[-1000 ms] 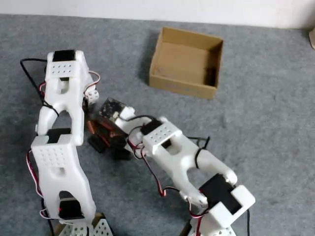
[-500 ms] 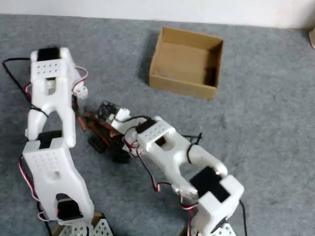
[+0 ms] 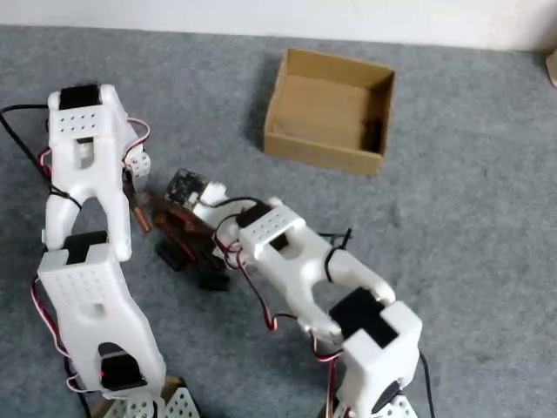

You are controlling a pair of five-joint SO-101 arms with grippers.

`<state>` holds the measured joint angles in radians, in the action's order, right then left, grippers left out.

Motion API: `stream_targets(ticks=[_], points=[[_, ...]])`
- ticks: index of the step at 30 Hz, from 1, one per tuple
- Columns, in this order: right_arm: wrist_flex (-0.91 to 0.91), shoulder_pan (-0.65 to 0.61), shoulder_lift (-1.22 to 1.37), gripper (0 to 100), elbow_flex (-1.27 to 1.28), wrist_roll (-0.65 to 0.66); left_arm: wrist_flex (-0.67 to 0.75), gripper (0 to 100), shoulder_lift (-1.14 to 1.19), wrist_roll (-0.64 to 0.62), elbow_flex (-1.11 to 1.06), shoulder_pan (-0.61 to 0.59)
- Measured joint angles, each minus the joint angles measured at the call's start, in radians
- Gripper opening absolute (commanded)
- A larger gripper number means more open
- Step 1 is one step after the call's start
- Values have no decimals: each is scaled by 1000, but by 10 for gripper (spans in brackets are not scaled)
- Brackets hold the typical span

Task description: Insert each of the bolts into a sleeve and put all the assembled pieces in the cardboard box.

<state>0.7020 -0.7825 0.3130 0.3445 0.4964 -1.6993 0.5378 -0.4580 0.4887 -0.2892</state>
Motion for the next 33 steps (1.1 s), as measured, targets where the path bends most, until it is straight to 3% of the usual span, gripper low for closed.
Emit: stream_targets(ticks=[9, 19, 26, 33], points=[[107, 0, -98, 5, -3, -3, 0, 5, 0, 0, 0, 3], [120, 35, -647, 5, 334, -2, -3, 5, -15, 9, -2, 123], [120, 44, -1040, 5, 534, -44, -34, 5, -295, 112, -120, 127], [121, 44, -1359, 5, 738, -58, -31, 5, -683, 120, -419, 287]])
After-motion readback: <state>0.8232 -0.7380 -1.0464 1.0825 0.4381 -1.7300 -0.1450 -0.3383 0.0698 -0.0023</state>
